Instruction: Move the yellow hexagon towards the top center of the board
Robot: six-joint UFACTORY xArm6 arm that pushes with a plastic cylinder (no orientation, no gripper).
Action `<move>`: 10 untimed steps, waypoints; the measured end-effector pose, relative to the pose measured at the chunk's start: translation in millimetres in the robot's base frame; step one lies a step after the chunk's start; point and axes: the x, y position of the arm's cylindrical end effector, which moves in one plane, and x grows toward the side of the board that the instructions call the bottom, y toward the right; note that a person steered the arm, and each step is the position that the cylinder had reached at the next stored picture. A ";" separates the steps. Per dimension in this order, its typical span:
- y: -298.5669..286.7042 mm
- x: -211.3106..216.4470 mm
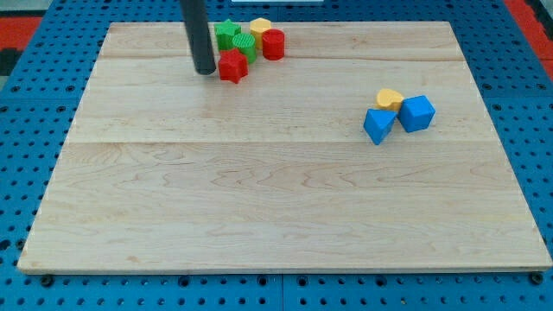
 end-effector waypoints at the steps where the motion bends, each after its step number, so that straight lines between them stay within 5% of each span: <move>1: -24.2 35.4; 2: 13.7 54.6; 3: 38.9 15.7; 5: 125.0 13.8; 6: 168.4 -84.4; 8: 31.0 -91.4; 10: 48.3 -93.3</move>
